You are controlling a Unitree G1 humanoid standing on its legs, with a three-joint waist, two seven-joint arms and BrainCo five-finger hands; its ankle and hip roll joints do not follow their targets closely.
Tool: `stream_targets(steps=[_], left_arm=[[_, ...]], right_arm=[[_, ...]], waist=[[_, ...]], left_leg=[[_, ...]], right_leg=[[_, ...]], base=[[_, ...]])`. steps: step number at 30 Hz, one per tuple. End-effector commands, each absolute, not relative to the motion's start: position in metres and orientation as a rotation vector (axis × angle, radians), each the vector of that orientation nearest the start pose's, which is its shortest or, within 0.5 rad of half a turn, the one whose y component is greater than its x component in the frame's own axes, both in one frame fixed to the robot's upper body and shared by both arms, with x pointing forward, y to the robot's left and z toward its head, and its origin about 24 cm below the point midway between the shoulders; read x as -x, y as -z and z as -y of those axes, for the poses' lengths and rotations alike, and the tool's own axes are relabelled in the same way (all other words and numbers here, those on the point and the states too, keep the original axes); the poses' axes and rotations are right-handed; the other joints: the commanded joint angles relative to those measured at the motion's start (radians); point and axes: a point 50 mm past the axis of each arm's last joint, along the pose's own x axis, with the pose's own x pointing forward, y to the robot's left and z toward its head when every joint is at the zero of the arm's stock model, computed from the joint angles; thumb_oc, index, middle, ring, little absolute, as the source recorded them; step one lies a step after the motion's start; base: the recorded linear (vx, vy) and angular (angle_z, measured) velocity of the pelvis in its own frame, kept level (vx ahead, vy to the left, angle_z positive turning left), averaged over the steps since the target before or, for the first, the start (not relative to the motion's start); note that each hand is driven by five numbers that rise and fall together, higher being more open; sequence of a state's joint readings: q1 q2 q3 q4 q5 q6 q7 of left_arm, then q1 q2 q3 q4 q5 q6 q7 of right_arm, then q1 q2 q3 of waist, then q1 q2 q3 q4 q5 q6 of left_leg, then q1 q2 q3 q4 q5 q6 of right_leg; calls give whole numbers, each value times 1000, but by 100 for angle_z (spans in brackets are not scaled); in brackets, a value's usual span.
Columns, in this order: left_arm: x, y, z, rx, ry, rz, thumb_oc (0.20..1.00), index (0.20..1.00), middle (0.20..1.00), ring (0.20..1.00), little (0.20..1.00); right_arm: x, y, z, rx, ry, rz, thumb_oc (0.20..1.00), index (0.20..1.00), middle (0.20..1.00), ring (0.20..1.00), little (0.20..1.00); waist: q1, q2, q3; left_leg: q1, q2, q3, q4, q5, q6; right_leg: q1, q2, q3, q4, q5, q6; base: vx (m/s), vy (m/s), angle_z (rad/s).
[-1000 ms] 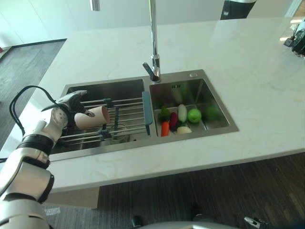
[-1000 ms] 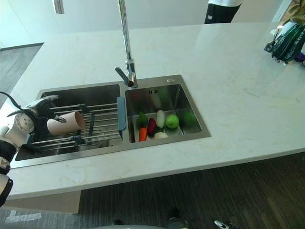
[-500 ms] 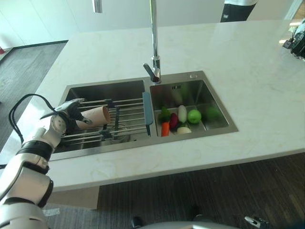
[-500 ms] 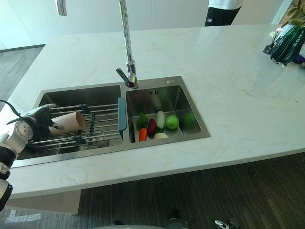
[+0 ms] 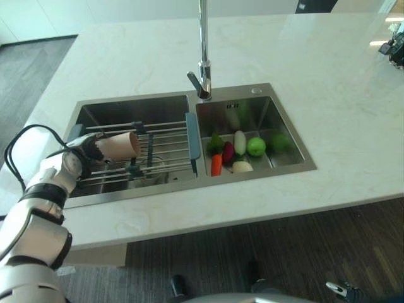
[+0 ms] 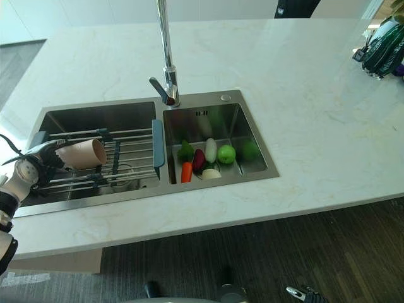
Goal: Place the dishes in the dishwasher.
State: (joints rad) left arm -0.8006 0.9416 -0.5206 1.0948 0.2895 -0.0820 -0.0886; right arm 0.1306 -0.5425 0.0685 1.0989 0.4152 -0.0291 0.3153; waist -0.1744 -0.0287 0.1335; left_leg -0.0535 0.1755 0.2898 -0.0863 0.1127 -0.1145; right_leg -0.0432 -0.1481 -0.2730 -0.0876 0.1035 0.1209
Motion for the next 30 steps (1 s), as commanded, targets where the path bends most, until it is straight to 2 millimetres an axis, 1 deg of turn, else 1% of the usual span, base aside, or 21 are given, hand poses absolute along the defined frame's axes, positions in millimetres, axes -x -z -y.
stream_targets(steps=[1,2,4,7,9,13,15,16,17,20,24,30], left_arm=[[-344,-194,-384,-1313,-290,-327,1000,1000,1000,1000,1000],[-344,-196,-384,-1314,-293,-325,1000,1000,1000,1000,1000],[-346,-207,-385,-1311,-318,-309,1000,1000,1000,1000,1000],[-348,-213,-383,-1309,-326,-299,1000,1000,1000,1000,1000],[-351,-219,-380,-1312,-335,-287,1000,1000,1000,1000,1000],[-354,-226,-378,-1325,-346,-281,1000,1000,1000,1000,1000],[-355,-224,-378,-1344,-339,-320,1000,1000,1000,1000,1000],[-355,-222,-379,-1352,-329,-352,893,893,893,893,893],[-355,-220,-379,-1361,-320,-379,200,200,200,200,200],[-354,-213,-380,-1387,-280,-428,200,200,200,200,200],[-354,-204,-378,-1419,-247,-466,200,200,200,200,200],[-358,-203,-370,-1391,-228,-399,200,200,200,200,200]], right_arm=[[-101,100,350,49,206,-988,1000,1000,1000,1000,1000],[-102,100,350,49,206,-985,1000,1000,1000,1000,1000],[-108,98,349,50,200,-961,1000,1000,1000,1000,1000],[-111,97,348,51,197,-945,1000,1000,1000,1000,1000],[-119,96,344,61,179,-922,1000,1000,1000,1000,1000],[-129,94,340,68,167,-887,1000,1000,1000,1000,1000],[-135,92,339,70,164,-865,1000,1000,1000,1000,1000],[-138,90,340,72,163,-856,1000,1000,1000,1000,1000],[-141,89,340,74,163,-849,1000,1000,1000,1000,1000],[-147,85,342,81,163,-835,1000,1000,1000,1000,1000],[-149,82,343,86,156,-832,1000,1000,1000,1000,1000],[-147,85,341,84,149,-846,1000,1000,1000,1000,1000]], waist=[[-19,2,51],[-19,1,53],[-23,-6,69],[-26,-9,79],[-30,-13,94],[-31,-20,110],[-32,-24,118],[-34,-24,122],[-34,-23,125],[-36,-23,129],[-36,-22,129],[-30,-18,126]], left_leg=[[7,12,18,-1,-48,-39],[5,12,18,-1,-48,-39],[-12,15,20,-1,-43,-42],[-22,16,18,-1,-40,-44],[-36,16,16,-1,-38,-45],[-58,16,13,-1,-35,-47],[-67,17,13,-1,-34,-49],[-72,16,12,-1,-33,-49],[-74,15,11,-1,-32,-50],[-78,14,10,-1,-33,-50],[-81,13,11,-1,-34,-51],[-79,11,9,-1,-38,-50]], right_leg=[[-27,-24,112,0,-35,84],[-30,-25,113,0,-34,84],[-49,-27,120,0,-29,85],[-60,-28,125,0,-25,86],[-76,-29,130,0,-21,86],[-97,-31,132,0,-17,87],[-107,-31,133,0,-15,87],[-112,-31,135,0,-14,87],[-115,-31,136,0,-14,86],[-121,-32,138,0,-13,85],[-124,-32,137,0,-16,85],[-119,-37,126,0,-19,86]], base=[[-51,4,-3],[-58,3,-4],[-73,10,-6],[-35,8,-1],[-53,11,0],[-35,-6,1],[-36,-4,1],[-36,8,1],[-33,16,1],[0,0,0],[0,0,0],[0,0,0]])
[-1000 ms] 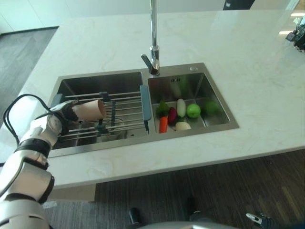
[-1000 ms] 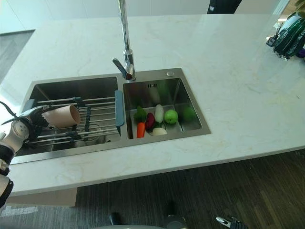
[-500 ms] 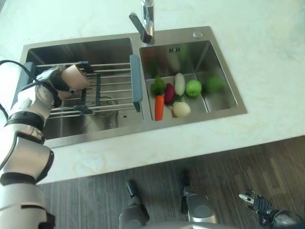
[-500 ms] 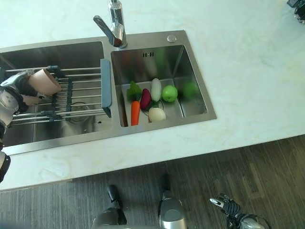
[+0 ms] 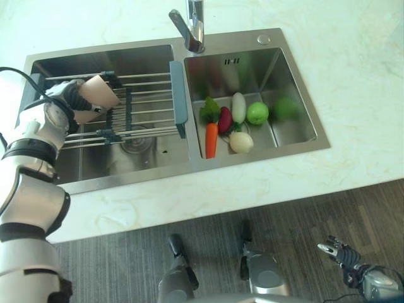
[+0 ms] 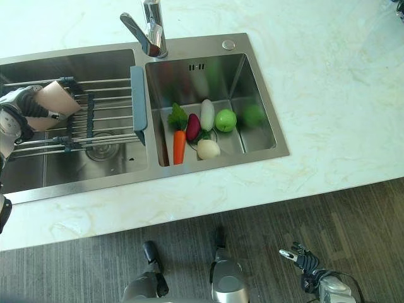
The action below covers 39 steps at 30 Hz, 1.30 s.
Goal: Place the dishes in the dishwasher.
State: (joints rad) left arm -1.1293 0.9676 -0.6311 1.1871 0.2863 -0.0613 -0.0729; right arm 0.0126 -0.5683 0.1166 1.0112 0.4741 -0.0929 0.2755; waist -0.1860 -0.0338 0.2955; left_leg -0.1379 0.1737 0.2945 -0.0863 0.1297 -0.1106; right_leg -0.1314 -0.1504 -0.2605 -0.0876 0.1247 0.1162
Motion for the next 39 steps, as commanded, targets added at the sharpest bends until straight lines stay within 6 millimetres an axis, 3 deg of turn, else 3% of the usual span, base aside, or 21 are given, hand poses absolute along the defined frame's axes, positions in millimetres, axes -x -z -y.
stream_targets(steps=[1,12,23,30,31,34,39], left_arm=[[-359,-204,-369,-1381,-224,-388,200,200,200,200,200],[-357,-219,-350,-1226,-257,-57,200,200,200,200,200],[-325,-253,-338,-1063,-350,388,200,200,200,200,200],[-305,-278,-314,-897,-341,649,200,200,200,200,200],[-299,-281,-306,-795,-314,701,200,200,200,200,200],[-283,-262,-278,-434,-175,773,200,200,200,200,200],[-258,-222,-255,-168,-91,771,200,200,200,200,200]], right_arm=[[-146,86,340,83,149,-849,1000,1000,1000,1000,1000],[-123,103,327,31,185,-881,1000,1000,1000,1000,1000],[-95,118,312,-60,230,-907,1000,1000,1000,1000,1000],[-88,125,297,-129,222,-907,1000,1000,1000,1000,1000],[-89,127,291,-136,197,-909,1000,1000,1000,1000,1000],[-98,130,273,-116,121,-914,1000,1000,1000,1000,1000],[-105,134,258,-117,86,-934,1000,1000,1000,1000,1000]], waist=[[-17,-12,-38],[28,4,-57],[80,6,-83],[92,7,-134],[98,12,-155],[131,26,-182],[181,45,-174]], left_leg=[[6,12,3,-1,-55,-53],[21,-5,-22,-1,-73,-45],[41,-19,-52,-1,-89,-38],[81,-17,-60,-1,-100,-40],[97,-12,-62,-1,-100,-43],[133,16,-80,-1,-88,-59],[134,55,-104,-1,-39,-89]], right_leg=[[-30,-35,112,0,-41,91],[-1,-38,83,0,-53,93],[37,-37,59,0,-71,88],[86,-23,49,0,-94,76],[106,-17,40,0,-104,71],[163,6,5,0,-134,44],[215,28,-44,0,-154,20]], base=[[0,0,0],[6,-23,2],[15,-41,6],[21,-95,3],[16,-283,1],[-29,-326,12],[-54,-206,26]])
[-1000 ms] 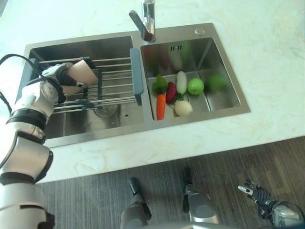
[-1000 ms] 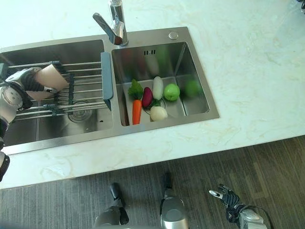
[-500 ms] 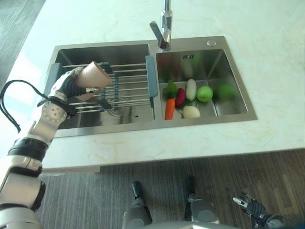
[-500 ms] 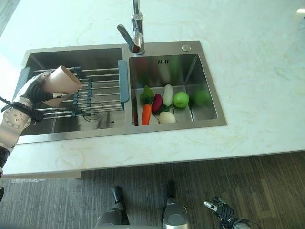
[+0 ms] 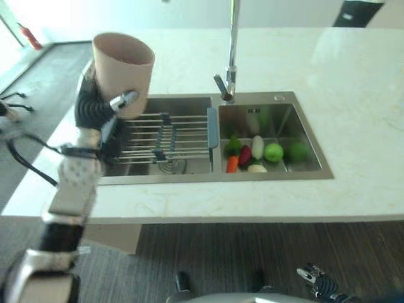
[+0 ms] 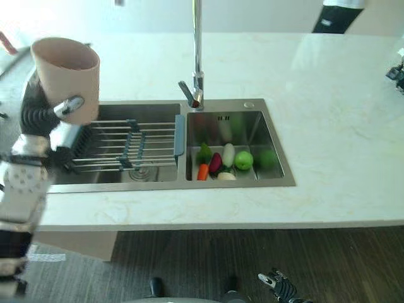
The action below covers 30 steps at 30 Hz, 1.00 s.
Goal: Place the dishes in the dishwasher.
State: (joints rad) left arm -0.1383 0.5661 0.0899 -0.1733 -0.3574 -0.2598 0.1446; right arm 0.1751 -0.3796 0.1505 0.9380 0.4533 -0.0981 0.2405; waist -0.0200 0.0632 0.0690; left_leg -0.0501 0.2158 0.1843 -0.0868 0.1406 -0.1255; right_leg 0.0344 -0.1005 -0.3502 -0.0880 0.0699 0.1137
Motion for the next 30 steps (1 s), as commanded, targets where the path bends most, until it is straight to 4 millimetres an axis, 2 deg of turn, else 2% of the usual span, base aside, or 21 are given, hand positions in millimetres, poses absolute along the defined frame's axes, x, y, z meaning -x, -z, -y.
stream_targets(steps=[1,2,3,4,5,7,8,9,12,14,15,17,18,19,20,23,24,25,27,28,30], left_arm=[[-248,-212,-251,-86,-64,772,200,200,200,200,200],[-244,-202,-246,-32,-25,774,200,200,200,200,200],[-237,-194,-242,20,5,781,200,200,200,200,200],[-235,-192,-239,66,32,782,200,200,200,200,200],[-235,-194,-236,88,61,790,200,200,200,200,200],[-240,-202,-231,118,107,808,200,200,200,200,200],[-242,-206,-229,140,126,816,200,200,200,200,200],[-245,-208,-226,175,149,819,200,200,200,200,200],[-248,-200,-216,218,191,803,200,200,200,200,200],[-248,-196,-212,240,228,784,200,200,200,200,200],[-248,-194,-209,251,266,768,200,200,200,200,200],[-246,-192,-202,244,314,752,200,200,200,200,200],[-245,-192,-198,240,341,743,200,200,200,200,200],[-246,-193,-197,242,349,738,200,200,200,200,200],[-249,-192,-195,256,372,726,200,200,200,200,200],[-259,-188,-182,316,468,681,200,200,200,200,200],[-262,-188,-175,323,478,677,200,200,200,200,200],[-263,-188,-172,328,484,675,200,200,200,200,200],[-265,-191,-168,331,476,678,200,200,200,200,200],[-268,-196,-166,336,471,684,200,200,200,200,200],[-266,-194,-168,353,466,684,200,200,200,200,200]], right_arm=[[-112,132,252,-126,78,-912,1000,1000,1000,1000,1000],[-116,132,249,-139,98,-903,1000,1000,1000,1000,1000],[-123,130,249,-136,113,-891,1000,1000,1000,1000,1000],[-131,126,252,-136,119,-873,1000,1000,1000,1000,1000],[-141,119,259,-143,128,-834,1000,1000,1000,1000,1000],[-151,112,266,-145,140,-778,1000,1000,1000,1000,1000],[-154,109,269,-138,148,-760,1000,1000,1000,1000,1000],[-155,108,272,-133,156,-741,1000,1000,1000,1000,1000],[-157,107,273,-120,164,-731,1000,1000,1000,1000,1000],[-155,108,269,-123,165,-740,1000,1000,1000,1000,1000],[-154,109,266,-127,166,-752,1000,1000,1000,1000,1000],[-153,110,261,-131,149,-766,1000,1000,1000,1000,1000],[-151,111,251,-167,107,-766,1000,1000,1000,1000,1000],[-150,112,248,-173,96,-770,1000,1000,1000,1000,1000],[-146,114,244,-185,87,-778,1000,1000,1000,1000,1000],[-128,118,237,-248,89,-793,1000,1000,1000,1000,1000],[-127,119,235,-261,75,-793,1000,1000,1000,1000,1000],[-127,118,234,-263,66,-794,1000,1000,1000,1000,1000],[-130,118,230,-253,31,-797,1000,1000,1000,1000,1000],[-135,117,224,-260,-2,-799,1000,1000,1000,1000,1000],[-142,113,219,-220,-56,-807,1000,1000,1000,1000,1000]], waist=[[36,-45,64],[48,-38,73],[55,-34,85],[53,-39,95],[43,-57,105],[19,-82,112],[10,-86,110],[-1,-81,105],[-21,-66,91],[-34,-65,81],[-38,-64,74],[-43,-65,71],[-55,-82,79],[-62,-81,82],[-79,-78,83],[-125,-54,71],[-139,-53,67],[-143,-53,62],[-137,-59,57],[-124,-62,52],[-114,-60,51]], left_leg=[[29,26,3,0,-27,-82],[19,38,15,0,10,-90],[43,34,54,0,5,-86],[76,27,124,36,6,-79],[69,27,190,184,-3,-72],[77,48,205,363,-24,-68],[98,58,205,389,-37,-71],[139,65,201,376,-49,-78],[230,15,185,219,-112,-71],[311,-25,203,78,-206,-50],[341,-52,204,7,-210,-37],[328,-71,190,0,-228,-27],[298,-100,173,0,-226,0],[292,-106,154,0,-229,9],[275,-113,116,0,-227,28],[193,-126,-8,0,-182,74],[171,-140,-36,0,-165,82],[159,-148,-52,0,-158,83],[152,-163,-70,0,-157,82],[142,-172,-73,0,-160,80],[146,-168,-69,0,-144,66]], right_leg=[[67,-20,25,1,-106,11],[79,-14,5,1,-114,5],[98,-16,-35,1,-118,-1],[106,-21,-72,1,-112,-7],[106,-32,-102,1,-94,-18],[89,-47,-111,1,-61,-30],[81,-53,-119,1,-48,-34],[66,-58,-139,1,-30,-37],[25,-75,-169,1,22,-6],[-5,-103,-172,1,64,48],[-34,-119,-180,1,103,84],[-73,-136,-183,1,146,124],[-121,-159,-167,1,182,128],[-129,-157,-130,5,180,125],[-132,-139,-48,18,155,117],[-96,-16,198,186,-32,43],[-82,37,261,246,-56,28],[-81,63,288,260,-59,20],[-44,68,271,192,-77,0],[17,69,259,101,-99,-19],[49,79,259,76,-103,-20]], base=[[-157,-134,56],[-287,-137,91],[-336,-37,145],[-490,18,190],[-435,36,203],[-399,92,143],[-405,268,120],[-326,337,111],[-215,396,55],[-173,424,59],[-283,419,43],[-385,372,45],[-413,280,43],[-387,216,47],[-188,88,67],[-200,76,119],[-157,40,165],[-127,-16,189],[-82,-78,112],[-58,-108,8],[-70,-41,14]])
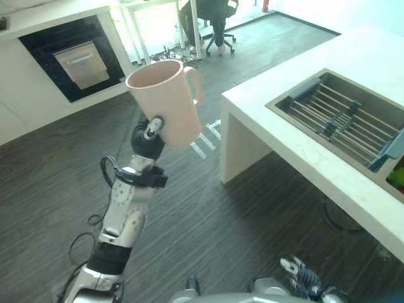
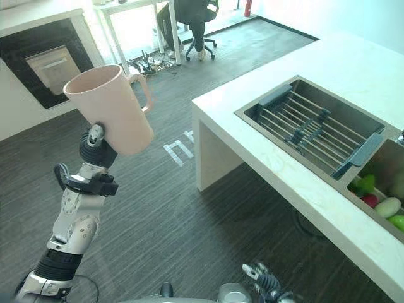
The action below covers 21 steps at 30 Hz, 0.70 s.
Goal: Place the dishes in the dishwasher.
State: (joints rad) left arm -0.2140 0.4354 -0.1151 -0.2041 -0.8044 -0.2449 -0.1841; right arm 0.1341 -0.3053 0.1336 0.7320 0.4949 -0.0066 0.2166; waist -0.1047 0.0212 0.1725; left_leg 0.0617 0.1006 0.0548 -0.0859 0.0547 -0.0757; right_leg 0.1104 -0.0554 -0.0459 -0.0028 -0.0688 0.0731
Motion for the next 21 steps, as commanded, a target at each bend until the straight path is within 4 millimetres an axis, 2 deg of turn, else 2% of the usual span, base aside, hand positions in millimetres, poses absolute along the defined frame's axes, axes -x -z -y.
stream_targets(steps=[1,4,5,7,9,11,15,21], left_arm=[[-264,-194,-169,370,471,687,200,200,200,200,200],[-259,-189,-167,400,510,689,200,200,200,200,200],[-259,-189,-166,404,514,690,200,200,200,200,200],[-257,-188,-161,436,539,694,200,200,200,200,200],[-256,-190,-163,452,544,706,200,200,200,200,200],[-256,-192,-165,444,532,717,200,200,200,200,200],[-255,-192,-170,450,524,706,200,200,200,200,200],[-246,-187,-176,462,517,696,200,200,200,200,200]], right_arm=[[-146,108,219,-200,-84,-796,1000,1000,1000,1000,1000],[-157,94,217,-199,-145,-730,1000,1000,1000,1000,1000],[-159,92,217,-202,-150,-717,1000,1000,1000,1000,1000],[-176,77,214,-209,-195,-643,1000,1000,1000,1000,1000],[-190,62,210,-207,-250,-575,1000,1000,1000,1000,1000],[-199,46,208,-219,-301,-502,1000,1000,1000,1000,1000],[-203,26,201,-213,-366,-411,1000,1000,1000,1000,1000],[-211,-5,191,-208,-411,-291,1000,1000,1000,1000,1000]], waist=[[-24,-17,-51],[-20,-36,-38],[-20,-41,-36],[-14,-53,-37],[-17,-40,-47],[-28,-26,-58],[-27,-24,-76],[-7,-27,-83]], left_leg=[[39,-50,73,-1,-56,12],[36,-15,148,30,-31,-17],[35,-12,157,42,-34,-18],[46,-7,168,78,-62,-15],[90,-5,173,4,-51,-14],[84,6,178,-1,-48,-21],[78,-9,172,-1,-59,-16],[66,-30,153,-1,-66,-3]], right_leg=[[-12,35,-56,-16,28,17],[51,16,-86,-51,29,8],[55,11,-92,-56,32,7],[63,-14,-128,-73,43,9],[57,-23,-155,-80,52,24],[48,-33,-180,-81,59,34],[43,-60,-223,-77,68,54],[42,-84,-252,-73,78,72]], base=[[-92,66,41],[-118,126,25],[-191,178,54],[-189,233,72],[-121,265,46],[-81,261,52],[-38,213,30],[-13,130,20]])
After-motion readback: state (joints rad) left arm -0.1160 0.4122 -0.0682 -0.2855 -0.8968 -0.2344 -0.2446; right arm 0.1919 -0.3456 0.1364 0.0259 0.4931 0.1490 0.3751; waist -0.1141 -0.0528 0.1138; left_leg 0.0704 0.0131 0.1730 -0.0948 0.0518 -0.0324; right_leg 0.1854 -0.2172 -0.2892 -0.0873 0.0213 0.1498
